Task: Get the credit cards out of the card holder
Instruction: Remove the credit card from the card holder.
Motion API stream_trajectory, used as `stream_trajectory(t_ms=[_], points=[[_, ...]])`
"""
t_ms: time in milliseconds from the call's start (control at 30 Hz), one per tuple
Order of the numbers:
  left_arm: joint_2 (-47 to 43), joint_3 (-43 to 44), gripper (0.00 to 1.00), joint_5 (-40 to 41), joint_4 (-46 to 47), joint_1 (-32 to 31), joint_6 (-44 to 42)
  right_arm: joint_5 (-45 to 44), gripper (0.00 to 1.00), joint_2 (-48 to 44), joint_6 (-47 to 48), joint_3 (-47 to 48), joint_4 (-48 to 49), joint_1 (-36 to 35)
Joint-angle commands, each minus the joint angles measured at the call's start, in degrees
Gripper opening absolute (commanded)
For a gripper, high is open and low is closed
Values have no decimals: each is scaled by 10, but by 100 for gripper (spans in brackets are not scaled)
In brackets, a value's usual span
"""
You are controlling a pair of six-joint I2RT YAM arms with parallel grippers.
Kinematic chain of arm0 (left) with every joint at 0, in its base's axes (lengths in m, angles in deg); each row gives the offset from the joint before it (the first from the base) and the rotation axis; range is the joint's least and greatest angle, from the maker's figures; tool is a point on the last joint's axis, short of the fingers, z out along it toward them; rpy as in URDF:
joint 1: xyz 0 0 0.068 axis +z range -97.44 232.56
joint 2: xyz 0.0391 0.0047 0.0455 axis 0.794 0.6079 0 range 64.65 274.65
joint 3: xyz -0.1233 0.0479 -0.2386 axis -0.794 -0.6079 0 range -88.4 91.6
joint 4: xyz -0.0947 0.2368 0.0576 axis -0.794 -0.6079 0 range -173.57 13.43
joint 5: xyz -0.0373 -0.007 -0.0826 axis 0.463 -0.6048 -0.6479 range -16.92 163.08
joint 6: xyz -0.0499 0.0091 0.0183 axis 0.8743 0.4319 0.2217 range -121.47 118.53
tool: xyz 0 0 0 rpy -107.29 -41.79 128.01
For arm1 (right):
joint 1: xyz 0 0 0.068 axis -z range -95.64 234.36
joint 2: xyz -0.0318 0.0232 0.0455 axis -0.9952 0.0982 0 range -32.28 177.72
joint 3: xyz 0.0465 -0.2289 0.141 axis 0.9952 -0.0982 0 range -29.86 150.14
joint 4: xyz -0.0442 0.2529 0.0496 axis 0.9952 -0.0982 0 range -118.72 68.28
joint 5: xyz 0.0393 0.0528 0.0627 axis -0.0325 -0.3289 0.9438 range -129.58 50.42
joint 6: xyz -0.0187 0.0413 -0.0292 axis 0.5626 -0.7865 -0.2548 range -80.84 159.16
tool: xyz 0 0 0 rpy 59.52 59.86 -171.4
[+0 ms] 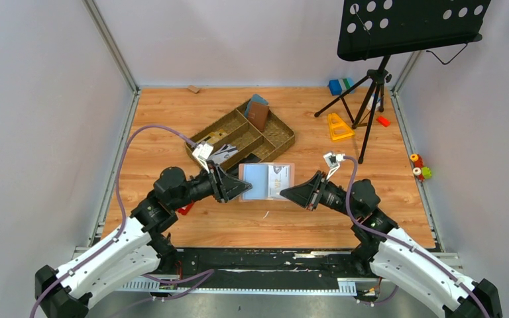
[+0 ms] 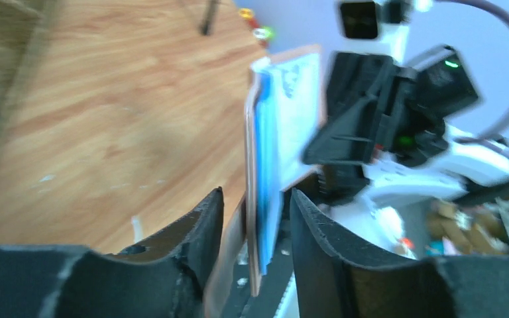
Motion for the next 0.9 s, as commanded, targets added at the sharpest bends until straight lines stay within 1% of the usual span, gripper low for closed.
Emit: stream_trajectory(t_ms=[0,33,100,167,200,233,267,367,400,467,533,600,700,767,867], points=[[-1,81,56,221,-243,2,-79,-55,0,-19,21,26,-92,3],[3,88,60,253,-274,2,-93,-70,0,-20,32,34,-120,3],[11,95,66,273,-304,2,-107,-92,0,-19,54,46,-154,2],[23,95,69,255,-301,2,-109,-111,0,-12,72,56,-184,3],[30,94,68,235,-293,2,-109,-121,0,-7,79,62,-196,2],[35,94,65,209,-282,1,-110,-128,0,0,86,68,-206,1],[41,92,60,181,-262,1,-110,-133,0,10,93,76,-214,2],[41,72,45,113,-176,-14,-106,-127,0,33,105,90,-221,2],[40,66,41,99,-145,-27,-107,-121,0,43,106,95,-220,1],[47,58,37,69,-79,-55,-106,-103,0,53,108,98,-213,1],[70,53,35,16,-18,-80,-102,-77,0,59,108,97,-192,1],[97,61,35,-5,-3,-92,-100,-46,0,62,102,93,-167,1],[114,53,40,1,-1,-93,-93,-7,0,62,84,87,-124,1],[112,39,45,17,11,-91,-74,14,0,56,73,80,-101,1],[122,37,45,12,7,-78,-49,26,0,45,56,71,-81,1]])
